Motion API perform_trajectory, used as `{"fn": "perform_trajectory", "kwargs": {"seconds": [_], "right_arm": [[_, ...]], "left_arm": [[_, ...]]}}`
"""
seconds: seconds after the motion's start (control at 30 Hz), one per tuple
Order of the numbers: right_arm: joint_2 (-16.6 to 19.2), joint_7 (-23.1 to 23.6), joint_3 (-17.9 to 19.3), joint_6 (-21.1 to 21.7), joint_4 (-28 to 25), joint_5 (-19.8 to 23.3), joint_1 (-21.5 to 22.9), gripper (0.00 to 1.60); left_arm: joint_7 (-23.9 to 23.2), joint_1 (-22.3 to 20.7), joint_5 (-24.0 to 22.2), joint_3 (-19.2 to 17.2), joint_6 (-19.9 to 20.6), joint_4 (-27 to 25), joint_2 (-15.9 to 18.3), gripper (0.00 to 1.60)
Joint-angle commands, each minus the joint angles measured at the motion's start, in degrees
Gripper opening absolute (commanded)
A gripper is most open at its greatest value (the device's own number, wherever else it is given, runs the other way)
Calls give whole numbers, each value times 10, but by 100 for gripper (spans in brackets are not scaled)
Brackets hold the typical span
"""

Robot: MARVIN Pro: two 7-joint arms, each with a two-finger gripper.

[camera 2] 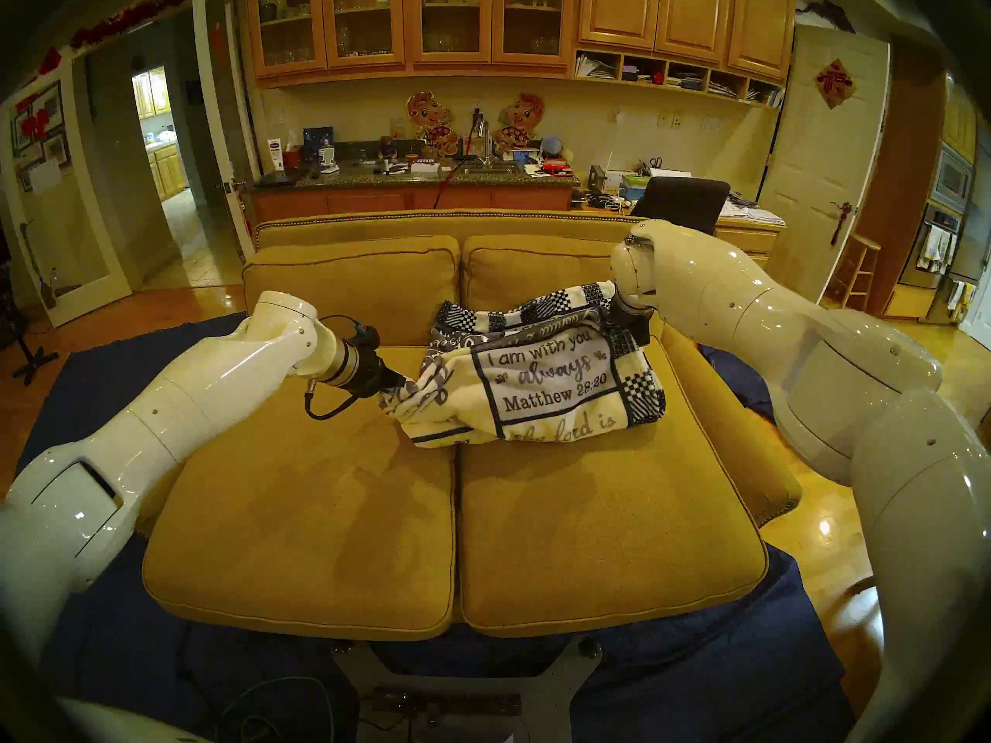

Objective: Fold the blanket in half twice

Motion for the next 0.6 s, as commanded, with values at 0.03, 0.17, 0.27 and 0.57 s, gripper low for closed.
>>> {"fn": "perform_trajectory", "kwargs": {"seconds": [0.03, 0.17, 0.27, 0.57], "right_arm": [[-8, 11, -1, -6, 23, -13, 20, 0], [-16, 13, -2, -7, 32, -15, 21, 0], [-22, 14, -2, -7, 39, -16, 21, 0], [-40, 21, -6, -11, 66, -23, 22, 0]], "left_arm": [[0, -43, 21, 19, 5, 37, -39, 0], [0, -58, 32, 29, 7, 61, -49, 56], [1, -70, 41, 36, 7, 79, -55, 108], [4, -111, 75, 60, 7, 139, -73, 160]]}}
